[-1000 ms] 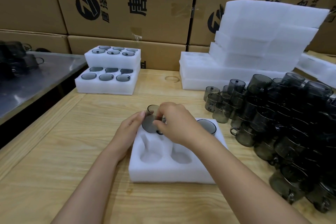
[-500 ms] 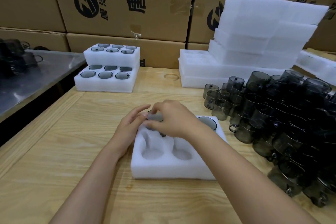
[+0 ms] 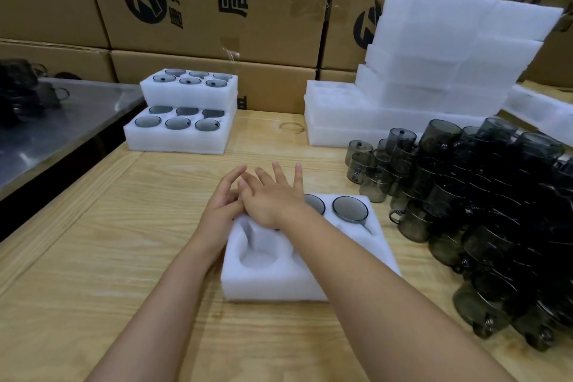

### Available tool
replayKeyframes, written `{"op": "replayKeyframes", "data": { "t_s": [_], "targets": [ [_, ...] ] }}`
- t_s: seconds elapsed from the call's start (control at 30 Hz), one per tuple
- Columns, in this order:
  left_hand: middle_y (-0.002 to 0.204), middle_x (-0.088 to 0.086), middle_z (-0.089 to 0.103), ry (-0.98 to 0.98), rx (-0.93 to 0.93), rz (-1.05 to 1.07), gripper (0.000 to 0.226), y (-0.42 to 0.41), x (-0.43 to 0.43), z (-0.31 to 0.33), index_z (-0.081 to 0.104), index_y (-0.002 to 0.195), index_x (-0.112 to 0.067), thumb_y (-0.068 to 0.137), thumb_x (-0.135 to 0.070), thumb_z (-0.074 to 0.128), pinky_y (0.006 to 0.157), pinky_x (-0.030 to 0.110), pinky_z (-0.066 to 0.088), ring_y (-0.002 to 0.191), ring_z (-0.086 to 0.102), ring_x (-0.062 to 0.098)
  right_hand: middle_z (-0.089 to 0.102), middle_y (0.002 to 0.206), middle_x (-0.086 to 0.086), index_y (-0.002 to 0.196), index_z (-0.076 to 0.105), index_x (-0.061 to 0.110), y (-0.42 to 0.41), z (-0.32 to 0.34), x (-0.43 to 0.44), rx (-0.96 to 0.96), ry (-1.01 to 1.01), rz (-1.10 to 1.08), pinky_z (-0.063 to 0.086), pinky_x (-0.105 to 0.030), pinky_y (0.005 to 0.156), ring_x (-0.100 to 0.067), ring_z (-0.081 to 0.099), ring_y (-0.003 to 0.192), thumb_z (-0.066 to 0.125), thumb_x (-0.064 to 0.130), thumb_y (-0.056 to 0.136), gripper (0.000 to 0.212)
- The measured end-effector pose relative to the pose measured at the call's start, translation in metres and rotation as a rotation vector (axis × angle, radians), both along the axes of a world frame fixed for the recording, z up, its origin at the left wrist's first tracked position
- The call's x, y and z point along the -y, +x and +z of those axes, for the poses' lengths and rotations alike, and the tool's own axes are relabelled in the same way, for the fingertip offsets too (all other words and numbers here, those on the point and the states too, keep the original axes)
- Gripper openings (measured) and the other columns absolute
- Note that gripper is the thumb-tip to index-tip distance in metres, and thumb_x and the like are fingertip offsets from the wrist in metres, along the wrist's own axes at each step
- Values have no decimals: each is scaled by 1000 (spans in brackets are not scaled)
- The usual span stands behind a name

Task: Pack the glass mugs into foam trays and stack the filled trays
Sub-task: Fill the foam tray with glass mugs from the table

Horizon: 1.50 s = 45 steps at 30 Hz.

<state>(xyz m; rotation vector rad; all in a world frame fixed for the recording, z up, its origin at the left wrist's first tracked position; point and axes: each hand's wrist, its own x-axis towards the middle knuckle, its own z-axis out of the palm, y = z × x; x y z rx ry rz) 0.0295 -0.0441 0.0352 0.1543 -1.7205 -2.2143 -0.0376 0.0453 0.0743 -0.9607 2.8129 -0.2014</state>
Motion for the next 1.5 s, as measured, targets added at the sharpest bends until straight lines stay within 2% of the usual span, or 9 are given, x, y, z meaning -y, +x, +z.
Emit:
{"op": "replayKeyframes", "data": {
  "t_s": [0.2, 0.33, 0.5, 0.6, 0.73, 0.83, 0.93, 1.3, 1.5],
  "targets": [
    [100, 8, 69, 11, -21, 19, 49, 2, -3, -2, 58, 118, -29, 91, 9, 44, 71, 28, 52, 82, 67, 18, 22, 156, 2, 148, 24, 23, 0, -2, -6, 32, -112, 26, -19, -52, 111, -24, -9, 146, 10, 54, 97, 61],
    [96, 8, 69, -22, 1, 45, 41, 1, -1, -3, 60, 118, -24, 90, 5, 50, 74, 32, 51, 84, 66, 21, 45, 142, -4, 137, 46, 15, 0, 10, -24, 187, -580, -14, 18, -33, 113, -22, 24, 140, 39, 41, 98, 47],
    [104, 9, 65, 15, 22, 60, 32, 0, 0, -5, 64, 109, -16, 89, 6, 52, 77, 34, 50, 88, 63, 22, 56, 128, -9, 123, 58, 11, -38, 57, -89, -338, -705, -321, 38, -36, 99, -27, 49, 118, 49, 19, 91, 34],
    [99, 6, 65, 7, 32, 77, 31, -1, 0, -6, 64, 109, -14, 88, 6, 53, 72, 29, 49, 86, 62, 19, 43, 132, -17, 129, 46, 6, -79, 91, -134, -444, -599, -623, 40, -41, 93, -37, 47, 117, 46, 15, 91, 40],
    [98, 1, 65, 24, 44, 90, 29, -2, 1, -8, 65, 108, -13, 88, 5, 54, 73, 29, 48, 86, 62, 17, 40, 131, -24, 129, 42, -4, -126, 119, -183, -324, -170, -809, 42, -42, 92, -42, 50, 114, 49, 12, 90, 43],
    [95, -1, 65, 18, 48, 95, 29, -3, 1, -8, 65, 107, -14, 89, 4, 54, 71, 25, 48, 84, 62, 13, 55, 94, -18, 98, 56, -5, -139, 120, -200, -296, 9, -734, 42, -34, 72, -32, 53, 85, 50, 10, 91, 18],
    [93, -4, 66, 6, 50, 93, 29, -2, 2, -9, 67, 106, -16, 89, 3, 54, 71, 26, 47, 84, 62, 13, 48, 73, -14, 73, 50, -1, -141, 111, -202, -335, 66, -717, 39, -33, 64, -28, 48, 68, 51, 5, 89, 17],
    [84, -11, 68, -15, 56, 98, 28, -3, 3, -10, 67, 106, -17, 89, 2, 55, 72, 29, 47, 82, 62, 14, 57, 92, -23, 94, 61, -5, -135, 100, -203, -362, -58, -714, 39, -34, 65, -32, 48, 76, 51, -2, 85, 14],
    [82, -9, 67, 21, 47, 82, 28, -3, 2, -10, 67, 104, -16, 78, -6, 66, 70, 29, 47, 80, 61, 16, 59, 83, -21, 88, 63, -5, -104, 115, -200, -440, -413, -660, 35, -29, 56, -35, 55, 77, 56, 11, 90, 17]
  ]
}}
